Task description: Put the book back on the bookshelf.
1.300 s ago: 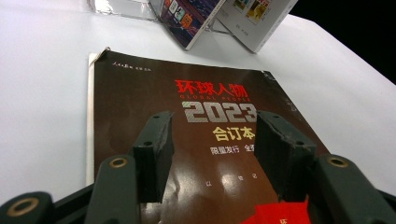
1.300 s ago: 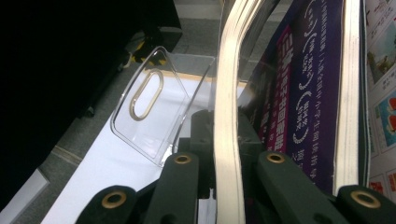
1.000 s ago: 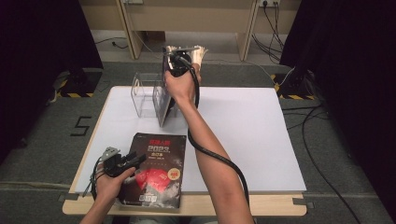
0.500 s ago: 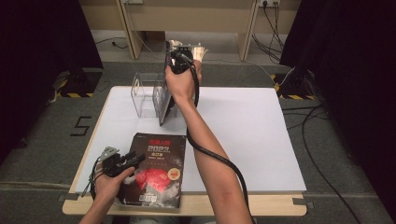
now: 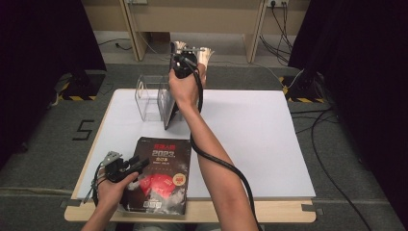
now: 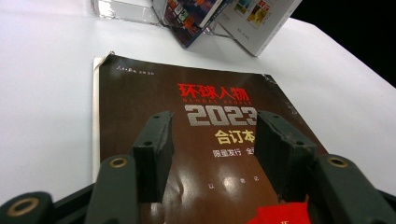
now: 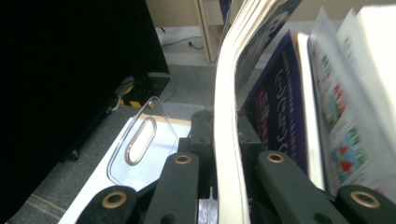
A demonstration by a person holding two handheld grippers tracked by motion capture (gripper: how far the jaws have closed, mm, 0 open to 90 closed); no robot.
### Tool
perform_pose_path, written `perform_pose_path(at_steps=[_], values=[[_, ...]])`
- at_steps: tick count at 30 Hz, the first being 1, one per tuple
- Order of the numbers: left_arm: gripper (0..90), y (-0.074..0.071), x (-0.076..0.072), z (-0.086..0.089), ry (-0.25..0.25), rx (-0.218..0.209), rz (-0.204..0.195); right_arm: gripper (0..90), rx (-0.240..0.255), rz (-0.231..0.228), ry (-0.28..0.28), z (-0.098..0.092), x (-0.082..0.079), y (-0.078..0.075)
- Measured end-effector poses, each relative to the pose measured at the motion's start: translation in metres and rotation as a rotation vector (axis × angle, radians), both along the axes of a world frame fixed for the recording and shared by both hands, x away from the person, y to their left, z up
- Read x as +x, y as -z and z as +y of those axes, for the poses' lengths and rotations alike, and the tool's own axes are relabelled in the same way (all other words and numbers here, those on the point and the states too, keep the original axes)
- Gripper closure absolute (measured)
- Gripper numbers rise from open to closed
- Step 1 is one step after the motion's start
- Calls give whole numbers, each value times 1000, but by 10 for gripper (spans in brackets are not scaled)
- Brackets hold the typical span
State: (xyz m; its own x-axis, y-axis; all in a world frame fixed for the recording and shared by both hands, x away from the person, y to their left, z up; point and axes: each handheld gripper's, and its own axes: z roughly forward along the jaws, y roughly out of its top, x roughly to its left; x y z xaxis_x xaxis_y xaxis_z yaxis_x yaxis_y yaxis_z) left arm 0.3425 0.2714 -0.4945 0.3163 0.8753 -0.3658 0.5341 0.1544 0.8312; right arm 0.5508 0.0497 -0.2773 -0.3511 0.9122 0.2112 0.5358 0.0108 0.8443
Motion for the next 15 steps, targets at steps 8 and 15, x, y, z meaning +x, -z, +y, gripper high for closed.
perform_pose_path(at_steps=[8, 15], values=[[467, 0, 0, 1, -2, -3, -1, 824, -27, 13, 6, 9, 4, 15], [467, 0, 0, -1, 4, 1, -1, 819, -61, 52, -1, 8, 6, 23]])
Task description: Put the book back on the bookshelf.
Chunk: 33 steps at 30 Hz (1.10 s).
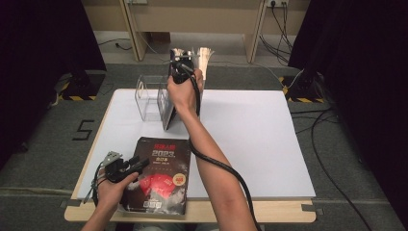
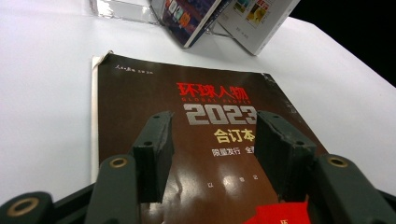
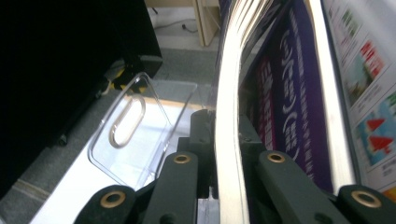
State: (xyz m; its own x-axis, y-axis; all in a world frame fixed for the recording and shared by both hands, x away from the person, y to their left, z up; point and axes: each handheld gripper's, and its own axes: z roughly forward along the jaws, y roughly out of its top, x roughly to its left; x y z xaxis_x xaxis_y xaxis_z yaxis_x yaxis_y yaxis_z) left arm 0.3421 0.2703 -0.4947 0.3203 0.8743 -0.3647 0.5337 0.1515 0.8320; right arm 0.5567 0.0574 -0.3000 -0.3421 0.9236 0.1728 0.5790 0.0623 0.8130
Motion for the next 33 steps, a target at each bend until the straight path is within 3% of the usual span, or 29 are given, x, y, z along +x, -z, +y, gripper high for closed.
perform_pose_path(at_steps=[7, 21, 33], values=[[466, 1, 0, 0, 1, 4, 2, 816, -11, -5, -10, 0, -1, 0], [467, 2, 0, -3, 8, 10, 6, 711, -29, 0, -37, -15, -8, -1], [466, 2, 0, -4, 10, 12, 7, 665, 26, -1, -43, -28, -24, -10]])
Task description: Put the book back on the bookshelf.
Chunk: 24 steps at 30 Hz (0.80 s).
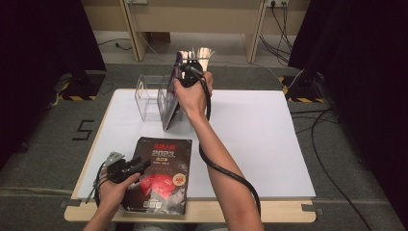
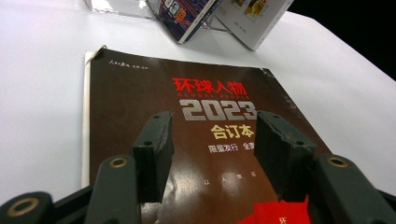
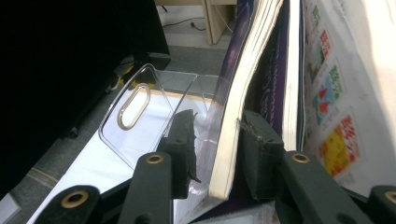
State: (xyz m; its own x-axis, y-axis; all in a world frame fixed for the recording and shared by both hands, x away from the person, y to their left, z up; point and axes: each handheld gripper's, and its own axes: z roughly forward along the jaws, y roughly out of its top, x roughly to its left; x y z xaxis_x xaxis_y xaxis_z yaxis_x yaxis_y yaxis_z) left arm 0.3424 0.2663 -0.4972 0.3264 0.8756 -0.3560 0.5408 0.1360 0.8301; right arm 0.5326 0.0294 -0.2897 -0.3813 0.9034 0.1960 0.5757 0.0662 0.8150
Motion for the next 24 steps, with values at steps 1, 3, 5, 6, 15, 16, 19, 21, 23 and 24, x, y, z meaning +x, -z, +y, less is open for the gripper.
perform_pose_path(at_steps=[1, 3, 5, 6, 15, 16, 19, 21, 23, 24], values=[[466, 0, 0, 0, 0, 0, 0, 665, 0, 0, 0, 0, 0, 0], [466, -1, 0, 0, -1, 1, -2, 654, 6, 1, -3, -2, -3, 0], [464, -1, 0, 1, -5, 0, -4, 650, 3, -3, -4, -2, -5, 0], [464, -1, 0, 1, -9, -2, -4, 646, -1, -8, -5, -2, -7, -1], [463, -3, 0, 3, -9, -2, -5, 627, 9, -13, -2, -8, -17, -2], [462, -3, 0, 3, -10, -2, -5, 626, 8, -14, 1, -10, -18, -2], [462, -3, 0, 3, -11, -4, -8, 626, 8, -14, 5, -13, -19, -1], [462, -3, 0, 3, -11, -4, -6, 626, 11, -17, 4, -15, -20, -1], [462, -3, 0, 3, -11, -3, -5, 626, 10, -20, 3, -16, -23, -2], [462, -3, 0, 3, -12, -4, -6, 626, 8, -24, 2, -16, -24, -2]])
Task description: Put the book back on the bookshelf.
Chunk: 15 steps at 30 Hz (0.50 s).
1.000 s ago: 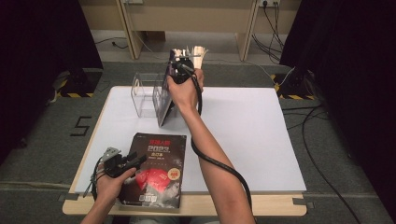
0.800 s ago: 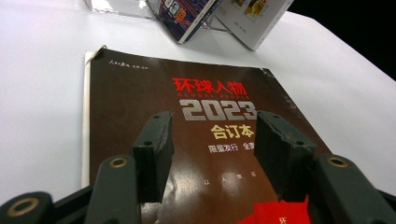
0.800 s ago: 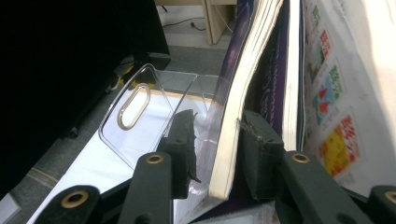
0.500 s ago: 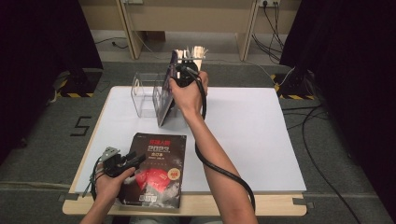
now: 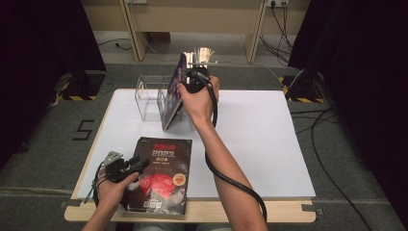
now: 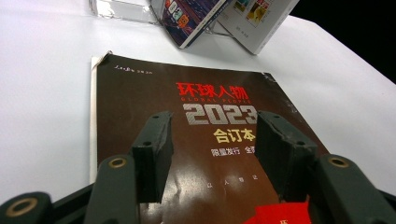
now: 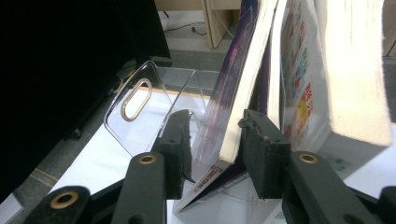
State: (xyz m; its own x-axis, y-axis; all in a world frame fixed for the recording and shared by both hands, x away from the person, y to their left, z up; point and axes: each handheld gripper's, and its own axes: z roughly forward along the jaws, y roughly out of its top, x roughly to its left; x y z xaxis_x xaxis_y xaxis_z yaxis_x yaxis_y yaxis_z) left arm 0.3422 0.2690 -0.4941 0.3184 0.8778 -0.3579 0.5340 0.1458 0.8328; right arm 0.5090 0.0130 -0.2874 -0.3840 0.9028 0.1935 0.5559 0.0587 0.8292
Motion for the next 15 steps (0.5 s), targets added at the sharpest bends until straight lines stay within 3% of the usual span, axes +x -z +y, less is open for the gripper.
perform_pose_path(at_steps=[15], values=[[462, -1, 1, 1, -3, 0, -1, 628, -12, -12, -13, -11, -13, 3]])
